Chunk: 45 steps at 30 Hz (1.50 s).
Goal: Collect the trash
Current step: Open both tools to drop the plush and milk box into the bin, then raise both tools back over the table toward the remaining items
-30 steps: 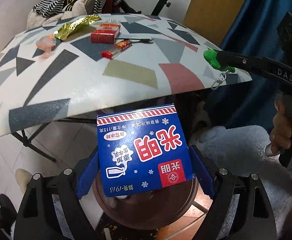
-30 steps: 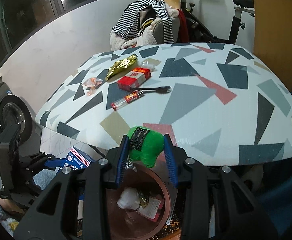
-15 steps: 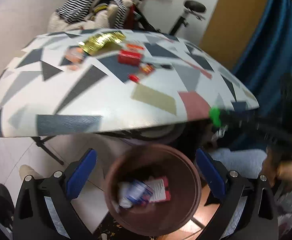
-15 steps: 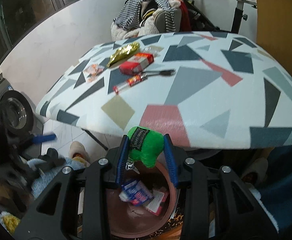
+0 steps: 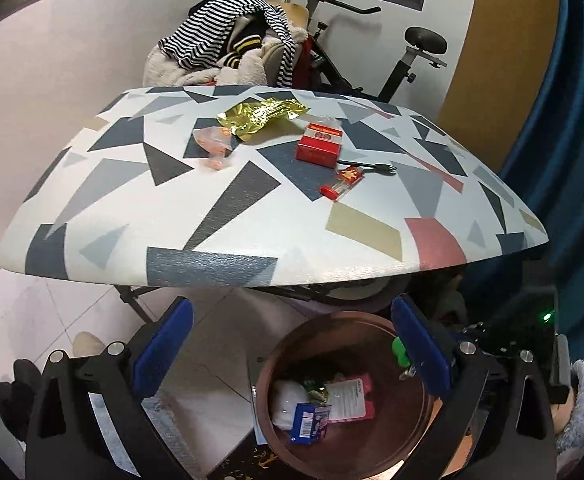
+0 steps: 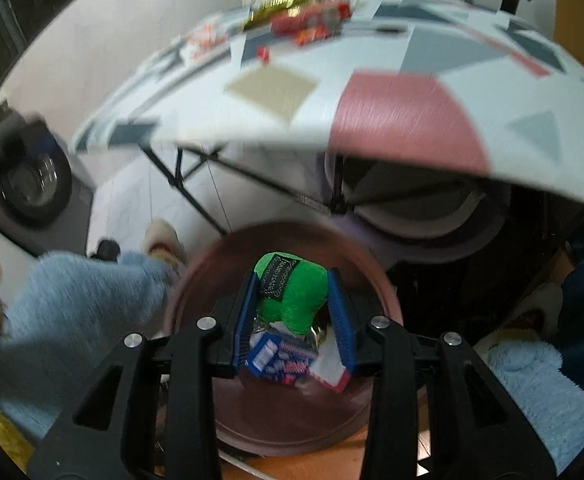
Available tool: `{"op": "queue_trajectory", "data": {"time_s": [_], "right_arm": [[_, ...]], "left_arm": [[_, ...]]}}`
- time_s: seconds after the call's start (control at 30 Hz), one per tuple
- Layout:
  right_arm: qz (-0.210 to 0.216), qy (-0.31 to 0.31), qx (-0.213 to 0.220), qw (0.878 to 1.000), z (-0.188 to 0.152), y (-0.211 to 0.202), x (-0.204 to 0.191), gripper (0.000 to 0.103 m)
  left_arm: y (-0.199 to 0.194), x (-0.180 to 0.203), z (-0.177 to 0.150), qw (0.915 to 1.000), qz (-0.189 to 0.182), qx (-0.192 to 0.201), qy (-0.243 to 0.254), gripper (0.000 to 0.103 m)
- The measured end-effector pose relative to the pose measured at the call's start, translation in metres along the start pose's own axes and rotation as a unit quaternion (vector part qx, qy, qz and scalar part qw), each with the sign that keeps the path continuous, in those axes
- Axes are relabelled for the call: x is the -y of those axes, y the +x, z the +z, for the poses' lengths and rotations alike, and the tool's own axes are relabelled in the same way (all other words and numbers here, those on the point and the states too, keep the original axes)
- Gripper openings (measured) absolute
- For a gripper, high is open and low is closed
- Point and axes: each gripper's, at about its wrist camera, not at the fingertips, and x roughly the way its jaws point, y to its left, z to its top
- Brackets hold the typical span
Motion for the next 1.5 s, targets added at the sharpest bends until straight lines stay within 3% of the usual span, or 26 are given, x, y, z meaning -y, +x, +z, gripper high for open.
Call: {"op": "queue_trajectory", "data": {"time_s": [0.23, 0.3, 0.33, 0.37, 0.4, 0.5, 0.6, 1.2, 1.5], "right_arm": [[-0.011, -0.020, -0.026, 0.999, -0.006, 0.019, -0.008, 0.039], [-0.017, -0.024, -0.025, 0.999, -0.007, 0.021, -0.008, 0.044], [-0.020, -0.025, -0.023, 0.999, -0.006, 0.021, -0.009, 0.051], [-0.025, -0.026, -0.019, 0.999, -0.007, 0.019, -0.009, 0.067], [-0.028, -0.026, -0.014, 0.999, -0.007, 0.018, -0.009, 0.076], [-0.039, -0.025, -0.002, 0.999, -0.006, 0.014, -0.009, 0.092], [-0.040, -0.024, 0.008, 0.999, -0.004, 0.009, -0.007, 0.097], [-0.050, -0.017, 0.090, 0.995, 0.044, -0.047, 0.017, 0.097], [-0.099, -0.032, 0.076, 0.992, 0.087, -0.060, 0.042, 0.097]], "left_arm": [[0.002, -0.003, -0.004, 1.0000, 0.005, -0.004, -0.006, 0.097], [0.002, -0.005, -0.004, 0.9999, 0.006, -0.004, -0.008, 0.097], [0.002, -0.006, -0.004, 0.9999, 0.008, -0.004, -0.009, 0.097], [0.003, -0.007, -0.005, 0.9999, 0.008, -0.004, -0.010, 0.097], [0.003, -0.007, -0.005, 0.9999, 0.009, -0.004, -0.011, 0.097], [0.004, -0.008, -0.005, 0.9998, 0.012, -0.006, -0.013, 0.097], [0.004, -0.008, -0.004, 0.9998, 0.013, -0.004, -0.012, 0.097], [-0.006, -0.017, 0.031, 0.9992, -0.005, 0.034, -0.020, 0.097], [-0.008, -0.029, 0.050, 0.9990, 0.008, 0.043, -0.013, 0.097]]}}
